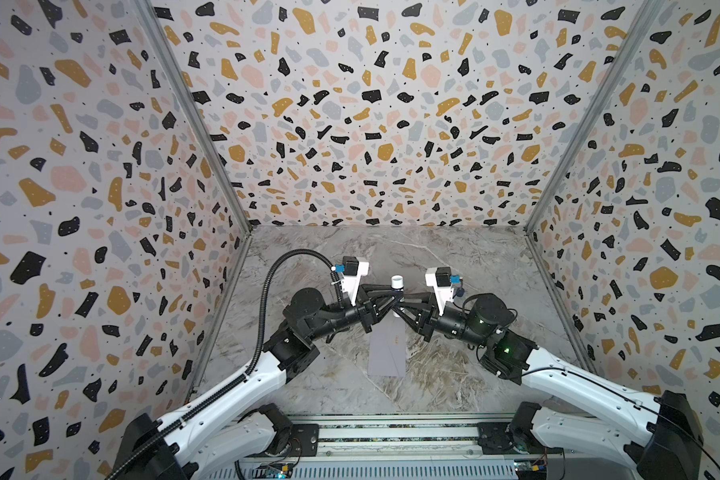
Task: Place the letter into the envelope and seal it
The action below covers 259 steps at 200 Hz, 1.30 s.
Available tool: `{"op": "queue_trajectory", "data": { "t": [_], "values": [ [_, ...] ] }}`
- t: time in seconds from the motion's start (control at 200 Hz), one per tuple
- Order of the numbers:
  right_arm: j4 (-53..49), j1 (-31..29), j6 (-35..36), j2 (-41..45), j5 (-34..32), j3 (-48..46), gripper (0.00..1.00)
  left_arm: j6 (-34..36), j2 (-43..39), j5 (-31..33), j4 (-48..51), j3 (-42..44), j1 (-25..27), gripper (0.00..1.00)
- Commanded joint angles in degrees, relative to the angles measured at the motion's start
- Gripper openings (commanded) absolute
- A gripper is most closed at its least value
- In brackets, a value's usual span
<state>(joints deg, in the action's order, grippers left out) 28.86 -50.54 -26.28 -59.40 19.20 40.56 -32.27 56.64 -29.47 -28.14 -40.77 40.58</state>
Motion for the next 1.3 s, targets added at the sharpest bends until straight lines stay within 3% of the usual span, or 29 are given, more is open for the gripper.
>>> {"op": "queue_trajectory", "data": {
  "t": [0.0,0.1,0.436,0.711,0.796,0.966,1.111,1.292],
  "values": [
    [0.78,-0.34,1.22,0.39,-0.22,1.54,0.02,1.06,0.30,-1.38,-1.04,-1.50,0.60,0.10],
    [-0.45,-0.41,1.98,0.34,-0.14,1.91,0.08,1.48,0.23,-1.21,-0.54,-1.60,0.64,0.00],
    [-6.88,-0.30,6.52,0.96,-1.10,4.08,0.36,3.80,-0.10,0.29,2.39,-2.31,0.63,0.00],
    [-20.37,-0.18,14.70,1.91,-0.02,8.48,0.71,7.22,-0.51,2.17,6.40,-3.23,0.60,0.00],
    [-27.09,0.99,17.40,3.85,0.80,10.20,0.75,12.54,-0.61,3.37,12.53,-4.96,0.63,0.00],
    [-37.95,5.37,18.45,6.94,7.06,15.11,0.83,31.79,-2.40,8.70,27.76,-7.94,0.61,0.00],
    [-48.90,6.08,17.47,3.28,7.86,23.60,0.84,42.40,-5.38,10.18,29.47,-6.22,0.68,0.00],
    [-58.96,5.79,14.00,-4.76,11.04,33.78,0.83,48.84,-7.52,10.87,29.20,-4.94,0.72,0.00]
  ]
}}
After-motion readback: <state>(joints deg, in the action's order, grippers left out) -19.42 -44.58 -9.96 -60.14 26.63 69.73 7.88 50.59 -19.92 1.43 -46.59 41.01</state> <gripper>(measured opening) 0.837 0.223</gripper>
